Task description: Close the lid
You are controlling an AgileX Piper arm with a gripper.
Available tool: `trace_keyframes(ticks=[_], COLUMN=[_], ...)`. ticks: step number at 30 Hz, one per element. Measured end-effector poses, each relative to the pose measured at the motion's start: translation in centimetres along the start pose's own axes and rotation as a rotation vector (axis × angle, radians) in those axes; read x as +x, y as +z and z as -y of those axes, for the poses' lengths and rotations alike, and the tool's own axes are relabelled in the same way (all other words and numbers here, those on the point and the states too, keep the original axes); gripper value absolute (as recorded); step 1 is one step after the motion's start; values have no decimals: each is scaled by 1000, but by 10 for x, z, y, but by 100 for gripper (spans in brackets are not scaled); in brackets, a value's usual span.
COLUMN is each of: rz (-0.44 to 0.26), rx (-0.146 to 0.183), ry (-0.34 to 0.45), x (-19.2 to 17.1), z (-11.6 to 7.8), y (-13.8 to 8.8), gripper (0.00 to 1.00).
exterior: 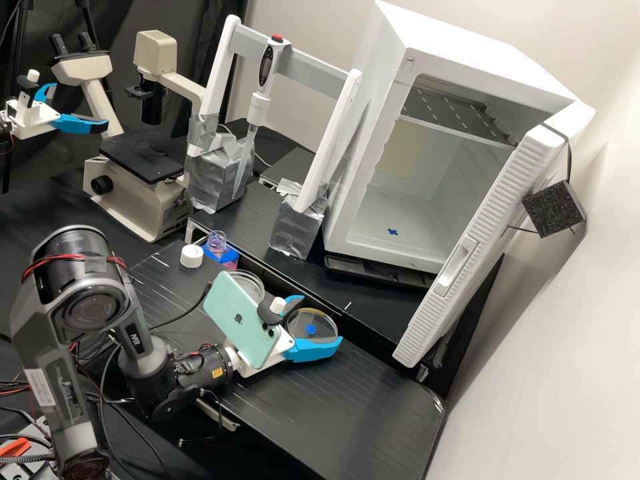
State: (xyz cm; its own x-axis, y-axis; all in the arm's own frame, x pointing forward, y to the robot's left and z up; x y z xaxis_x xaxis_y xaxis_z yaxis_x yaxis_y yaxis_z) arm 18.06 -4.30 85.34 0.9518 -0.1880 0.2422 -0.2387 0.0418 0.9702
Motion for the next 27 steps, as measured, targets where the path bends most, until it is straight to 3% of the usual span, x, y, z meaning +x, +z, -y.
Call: trace_keyframes(ticks=[7, 13, 17, 22, 27], rz=[-30, -120, -194, -325, -399], rx=[70, 105, 98, 66, 7], ry=[-6, 54, 39, -88, -185], x=[-18, -29, -33, -36, -36], z=[-10, -22, -23, -6, 11], y=[-5, -20, -32, -51, -61], gripper=[0, 0, 0, 0, 0])
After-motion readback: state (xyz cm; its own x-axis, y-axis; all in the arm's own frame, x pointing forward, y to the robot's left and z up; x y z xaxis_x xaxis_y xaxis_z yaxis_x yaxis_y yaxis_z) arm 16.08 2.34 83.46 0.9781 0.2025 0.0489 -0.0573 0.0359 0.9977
